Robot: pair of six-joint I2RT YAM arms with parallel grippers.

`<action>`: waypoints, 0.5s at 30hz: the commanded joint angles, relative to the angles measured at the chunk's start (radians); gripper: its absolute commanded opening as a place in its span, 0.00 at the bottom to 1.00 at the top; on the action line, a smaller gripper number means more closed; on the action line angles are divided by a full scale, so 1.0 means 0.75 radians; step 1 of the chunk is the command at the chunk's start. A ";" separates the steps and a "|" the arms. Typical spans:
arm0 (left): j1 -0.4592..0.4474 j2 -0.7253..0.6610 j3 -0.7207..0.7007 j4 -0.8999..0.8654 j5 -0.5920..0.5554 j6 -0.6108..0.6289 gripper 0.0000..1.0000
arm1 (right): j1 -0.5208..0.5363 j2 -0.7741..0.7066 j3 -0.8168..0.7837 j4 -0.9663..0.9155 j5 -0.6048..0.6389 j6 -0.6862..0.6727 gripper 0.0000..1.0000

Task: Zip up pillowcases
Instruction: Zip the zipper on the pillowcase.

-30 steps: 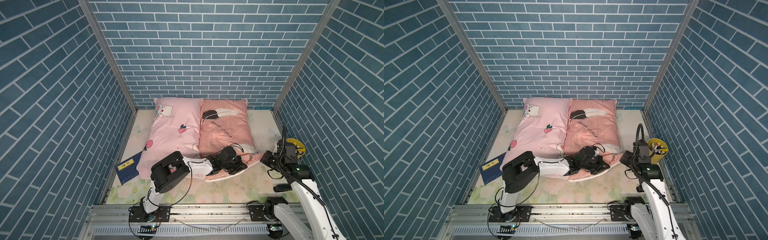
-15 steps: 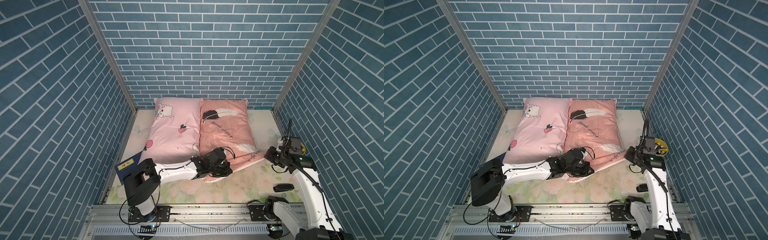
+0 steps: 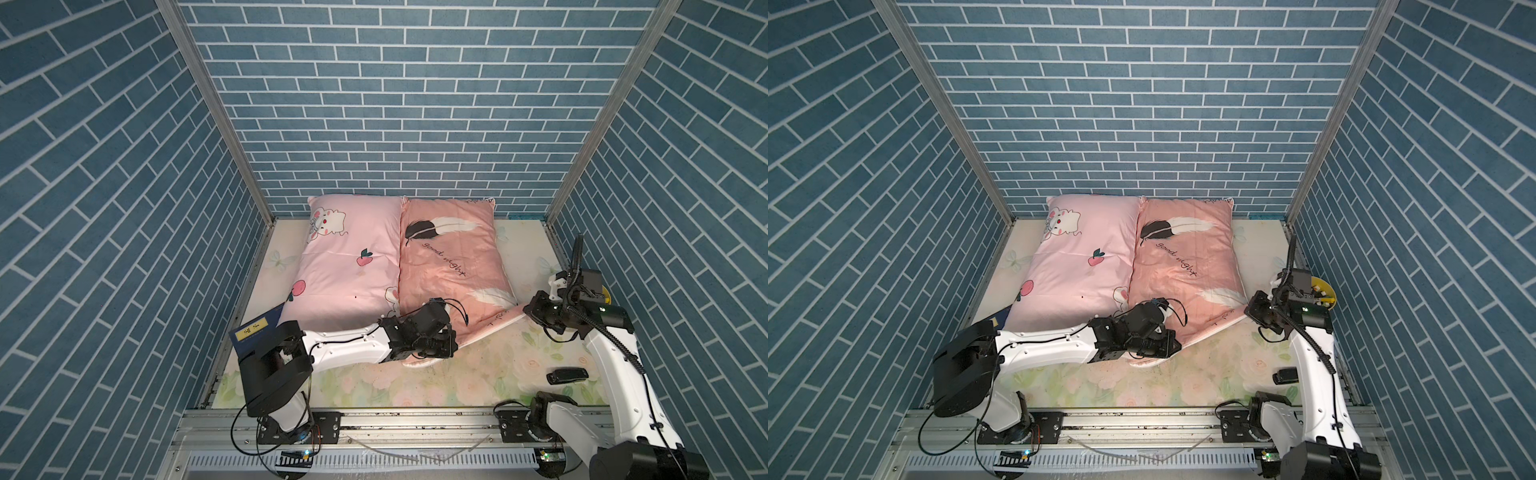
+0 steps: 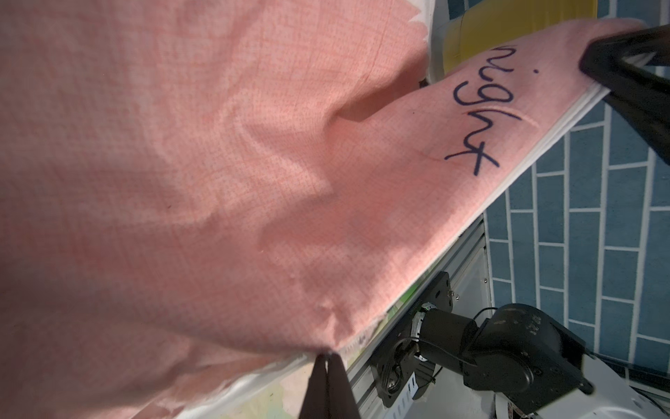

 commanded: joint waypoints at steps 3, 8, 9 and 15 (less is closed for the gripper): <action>0.026 0.116 -0.005 -0.102 0.091 -0.149 0.00 | -0.067 -0.058 0.081 0.013 -0.181 -0.099 0.46; 0.096 0.220 0.080 0.246 0.201 -0.380 0.00 | -0.067 -0.247 -0.059 -0.097 -0.519 -0.094 0.65; 0.104 0.245 0.105 0.287 0.212 -0.418 0.00 | -0.067 -0.273 -0.092 -0.092 -0.591 -0.085 0.65; 0.136 0.346 0.187 0.492 0.230 -0.630 0.00 | -0.018 -0.419 -0.382 0.000 -0.760 0.010 0.57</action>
